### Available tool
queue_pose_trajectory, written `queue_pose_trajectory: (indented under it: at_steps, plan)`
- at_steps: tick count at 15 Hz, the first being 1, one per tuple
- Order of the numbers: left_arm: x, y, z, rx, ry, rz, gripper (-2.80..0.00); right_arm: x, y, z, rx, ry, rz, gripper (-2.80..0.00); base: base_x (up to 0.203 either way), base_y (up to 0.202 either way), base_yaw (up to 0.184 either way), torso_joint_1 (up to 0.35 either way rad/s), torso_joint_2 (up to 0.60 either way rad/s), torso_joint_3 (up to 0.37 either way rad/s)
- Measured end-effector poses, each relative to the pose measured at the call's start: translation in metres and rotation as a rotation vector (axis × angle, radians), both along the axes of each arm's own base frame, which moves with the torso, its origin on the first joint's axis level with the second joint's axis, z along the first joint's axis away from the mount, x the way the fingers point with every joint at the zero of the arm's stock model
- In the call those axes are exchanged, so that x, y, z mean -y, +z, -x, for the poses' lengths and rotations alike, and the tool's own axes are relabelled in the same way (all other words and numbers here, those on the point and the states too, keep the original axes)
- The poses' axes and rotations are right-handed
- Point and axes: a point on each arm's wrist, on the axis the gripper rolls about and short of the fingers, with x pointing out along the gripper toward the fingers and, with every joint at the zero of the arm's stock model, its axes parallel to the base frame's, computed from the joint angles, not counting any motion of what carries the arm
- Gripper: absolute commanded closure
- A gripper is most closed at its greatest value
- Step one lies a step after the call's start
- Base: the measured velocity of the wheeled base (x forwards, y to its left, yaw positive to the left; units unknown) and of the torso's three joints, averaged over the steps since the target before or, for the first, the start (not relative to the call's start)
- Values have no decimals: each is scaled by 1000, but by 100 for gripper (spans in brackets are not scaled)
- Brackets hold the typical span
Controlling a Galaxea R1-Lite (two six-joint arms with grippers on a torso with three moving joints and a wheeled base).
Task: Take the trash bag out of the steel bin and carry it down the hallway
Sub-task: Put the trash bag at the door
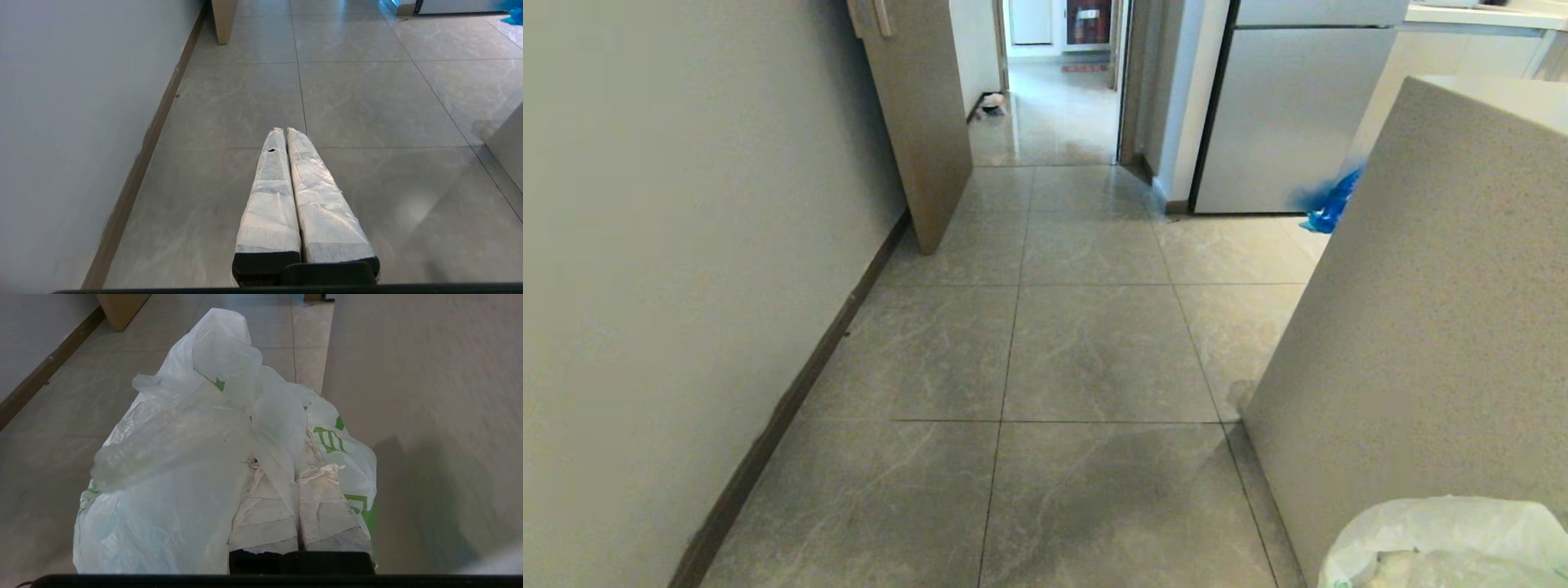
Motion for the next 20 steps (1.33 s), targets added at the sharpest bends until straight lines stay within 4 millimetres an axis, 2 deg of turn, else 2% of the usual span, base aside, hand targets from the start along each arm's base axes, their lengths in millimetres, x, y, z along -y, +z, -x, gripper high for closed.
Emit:
queue_pose_trajectory:
  at_steps: [20]
  plan:
    - [0,0,0,1,0,4,0,0,0,0,0,0,0,0,183,0,-2,2,1,3]
